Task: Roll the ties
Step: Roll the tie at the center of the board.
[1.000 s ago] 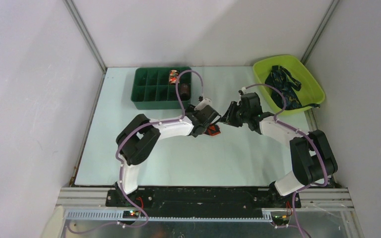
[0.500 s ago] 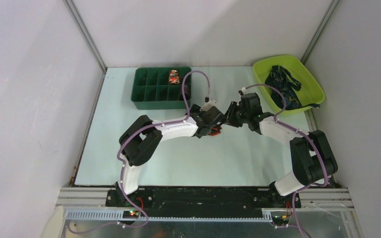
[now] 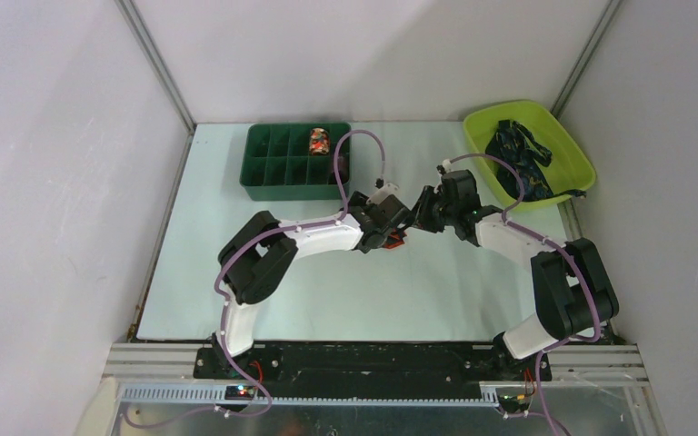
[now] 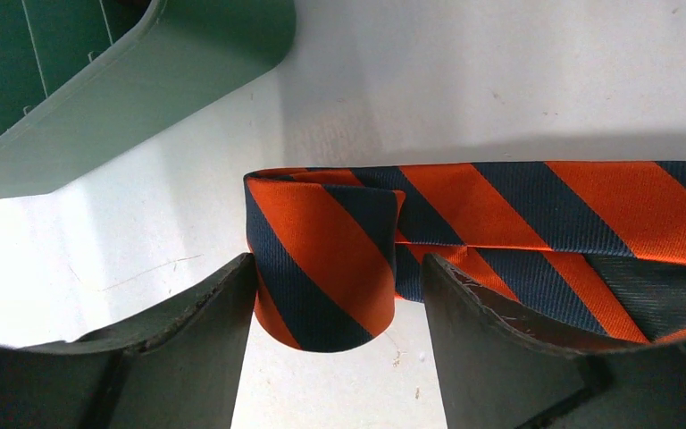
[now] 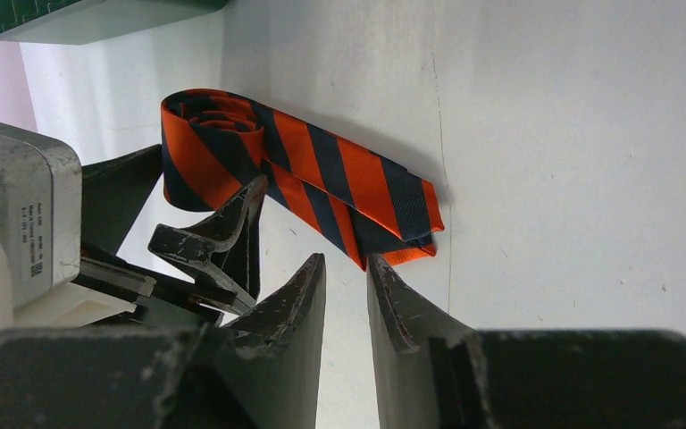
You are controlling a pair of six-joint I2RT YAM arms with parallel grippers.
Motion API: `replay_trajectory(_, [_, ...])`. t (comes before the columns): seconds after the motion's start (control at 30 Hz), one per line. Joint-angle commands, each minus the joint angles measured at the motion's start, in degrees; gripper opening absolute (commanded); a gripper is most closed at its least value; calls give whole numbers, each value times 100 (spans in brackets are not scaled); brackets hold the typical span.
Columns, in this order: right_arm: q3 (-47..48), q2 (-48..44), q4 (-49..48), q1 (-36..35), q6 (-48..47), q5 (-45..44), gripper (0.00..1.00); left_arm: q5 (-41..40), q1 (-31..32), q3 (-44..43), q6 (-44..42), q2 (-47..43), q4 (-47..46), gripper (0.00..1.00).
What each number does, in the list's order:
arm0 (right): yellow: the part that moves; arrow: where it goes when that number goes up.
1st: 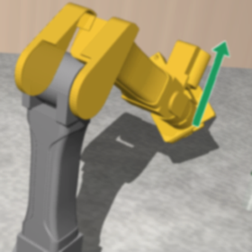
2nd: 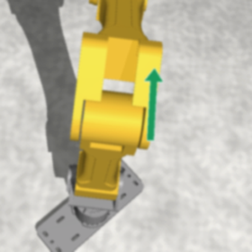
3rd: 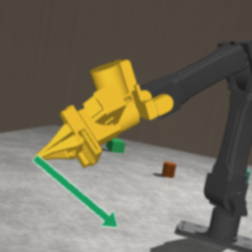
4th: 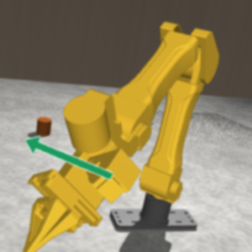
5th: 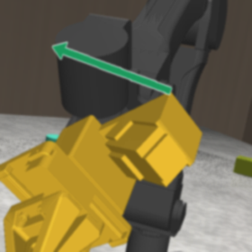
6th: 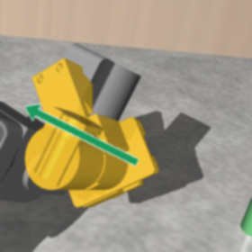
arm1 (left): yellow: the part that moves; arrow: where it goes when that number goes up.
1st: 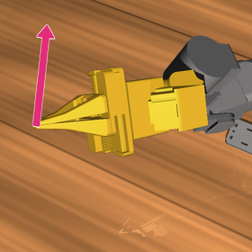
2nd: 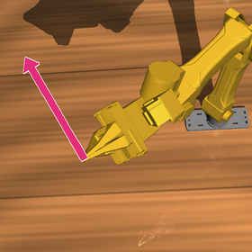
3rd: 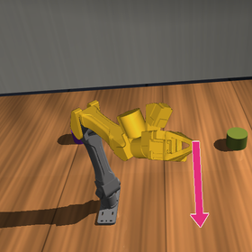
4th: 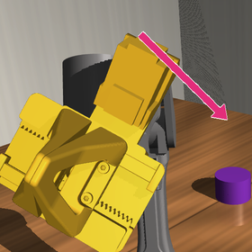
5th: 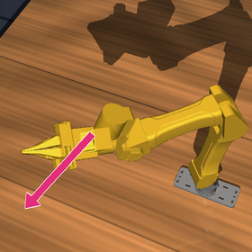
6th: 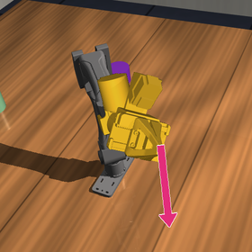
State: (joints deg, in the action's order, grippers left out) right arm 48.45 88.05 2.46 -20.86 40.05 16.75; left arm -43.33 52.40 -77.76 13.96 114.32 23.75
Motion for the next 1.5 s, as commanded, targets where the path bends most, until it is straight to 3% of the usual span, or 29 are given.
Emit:
replay_trajectory(0.0, [-46, -161, -158, 21, -48, 47, 27, 219, 69, -229, 51, -258, 15, 71])
replay_trajectory(1.23, [-54, -95, -59, 32, -77, -16, 25, 1870, 147, -273, 377, -270, -375, 71])
replay_trajectory(1.47, [-54, -73, -52, 30, -81, -32, 25, 1871, 133, -210, 438, -277, -373, 71])
